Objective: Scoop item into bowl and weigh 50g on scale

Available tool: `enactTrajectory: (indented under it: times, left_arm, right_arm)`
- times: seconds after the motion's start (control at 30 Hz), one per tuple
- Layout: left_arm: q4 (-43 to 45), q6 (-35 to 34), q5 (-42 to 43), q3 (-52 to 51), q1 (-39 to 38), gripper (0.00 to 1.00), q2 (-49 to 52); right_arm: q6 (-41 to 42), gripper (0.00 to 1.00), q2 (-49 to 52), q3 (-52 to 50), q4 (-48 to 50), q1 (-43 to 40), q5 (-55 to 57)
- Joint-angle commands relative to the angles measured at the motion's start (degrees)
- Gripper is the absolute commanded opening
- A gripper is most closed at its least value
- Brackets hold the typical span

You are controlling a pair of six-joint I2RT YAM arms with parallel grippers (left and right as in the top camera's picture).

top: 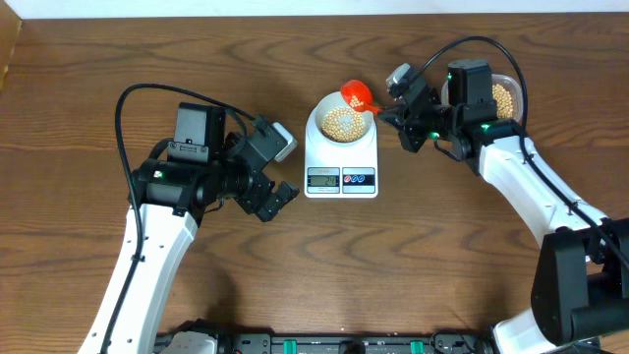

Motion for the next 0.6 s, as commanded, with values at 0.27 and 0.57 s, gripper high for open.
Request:
enactTrajectory:
  times: [0.27,0.57]
  left_arm:
    - [-0.02,0.37,-0.15,2.19,0.24,0.98,-0.52]
    - [-0.04,0.37,-0.15,2.19,0.24,0.98,-0.52]
  right_arm:
    - [-3.72,0.01,-3.37,0.09,-0.94,1.92,4.2]
    - [-4.61,0.01,-3.96,0.09,-1.38,3.58,8.37]
